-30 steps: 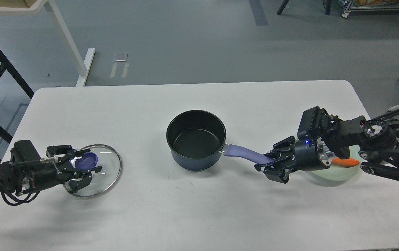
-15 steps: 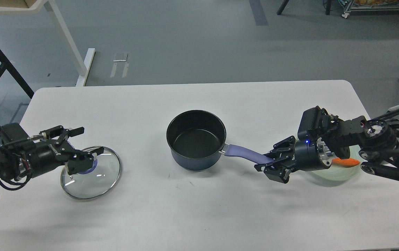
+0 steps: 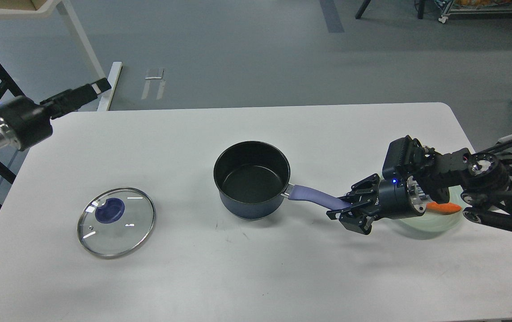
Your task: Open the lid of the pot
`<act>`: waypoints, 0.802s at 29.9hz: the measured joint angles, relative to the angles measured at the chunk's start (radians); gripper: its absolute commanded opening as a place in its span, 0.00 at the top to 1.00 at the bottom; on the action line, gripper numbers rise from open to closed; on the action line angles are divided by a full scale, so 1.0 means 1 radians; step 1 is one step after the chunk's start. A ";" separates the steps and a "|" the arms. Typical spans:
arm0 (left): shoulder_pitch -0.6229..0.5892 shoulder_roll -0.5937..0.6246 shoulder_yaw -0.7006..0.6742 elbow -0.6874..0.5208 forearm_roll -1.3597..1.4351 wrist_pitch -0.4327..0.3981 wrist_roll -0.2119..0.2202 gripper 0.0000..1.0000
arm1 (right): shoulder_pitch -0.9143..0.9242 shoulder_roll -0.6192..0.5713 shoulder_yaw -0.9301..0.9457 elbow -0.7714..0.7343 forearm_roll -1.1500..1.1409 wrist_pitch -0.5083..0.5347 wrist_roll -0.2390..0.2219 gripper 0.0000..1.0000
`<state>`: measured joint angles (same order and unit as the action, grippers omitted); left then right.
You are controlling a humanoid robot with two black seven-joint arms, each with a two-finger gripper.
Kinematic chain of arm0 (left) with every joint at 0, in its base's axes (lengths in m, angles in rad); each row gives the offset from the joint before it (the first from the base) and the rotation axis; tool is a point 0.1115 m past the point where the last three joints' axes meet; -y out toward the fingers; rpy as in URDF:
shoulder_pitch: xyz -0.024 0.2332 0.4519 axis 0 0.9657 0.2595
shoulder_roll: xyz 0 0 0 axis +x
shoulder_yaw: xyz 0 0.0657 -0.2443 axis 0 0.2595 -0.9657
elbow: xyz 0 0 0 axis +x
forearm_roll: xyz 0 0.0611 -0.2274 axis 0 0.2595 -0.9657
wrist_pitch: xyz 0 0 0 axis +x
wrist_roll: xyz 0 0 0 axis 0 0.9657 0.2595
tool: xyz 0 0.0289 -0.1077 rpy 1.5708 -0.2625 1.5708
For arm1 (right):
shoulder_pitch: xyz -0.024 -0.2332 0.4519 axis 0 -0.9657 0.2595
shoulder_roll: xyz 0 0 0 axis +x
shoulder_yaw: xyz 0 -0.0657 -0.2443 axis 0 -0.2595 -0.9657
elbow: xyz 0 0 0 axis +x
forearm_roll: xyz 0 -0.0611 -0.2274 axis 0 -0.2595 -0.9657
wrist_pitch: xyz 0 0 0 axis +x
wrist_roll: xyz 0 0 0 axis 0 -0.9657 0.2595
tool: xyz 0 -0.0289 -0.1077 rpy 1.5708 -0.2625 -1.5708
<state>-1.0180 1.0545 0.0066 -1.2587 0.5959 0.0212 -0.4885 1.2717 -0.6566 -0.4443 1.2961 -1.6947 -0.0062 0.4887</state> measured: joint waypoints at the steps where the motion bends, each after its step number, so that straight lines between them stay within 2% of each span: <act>1: 0.000 -0.009 -0.005 0.001 -0.090 -0.006 0.000 0.01 | 0.000 0.000 0.000 0.000 0.000 0.000 0.000 0.66; 6: 0.006 -0.095 -0.049 0.038 -0.364 -0.014 0.000 0.01 | 0.000 0.000 0.000 0.000 0.001 0.000 0.000 0.65; 10: 0.079 -0.192 -0.135 0.121 -0.460 -0.036 0.000 0.01 | 0.000 0.000 0.000 0.000 0.001 0.000 0.000 0.65; 15: 0.190 -0.315 -0.331 0.269 -0.510 -0.142 0.004 0.01 | 0.000 0.000 0.000 -0.001 0.001 0.000 0.000 0.65; 17: 0.215 -0.355 -0.392 0.338 -0.533 -0.191 0.031 0.01 | -0.001 0.000 0.000 -0.001 0.001 0.000 0.000 0.65; 21: 0.237 -0.390 -0.430 0.414 -0.560 -0.279 0.059 0.01 | -0.001 0.000 0.000 -0.001 0.001 0.000 0.000 0.62; 24: 0.246 -0.393 -0.433 0.423 -0.563 -0.303 0.063 0.01 | -0.001 0.000 0.000 0.000 0.001 0.000 0.000 0.51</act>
<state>-0.7716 0.6619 -0.4262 -0.8356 0.0333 -0.2815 -0.4257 1.2707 -0.6565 -0.4447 1.2960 -1.6939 -0.0062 0.4887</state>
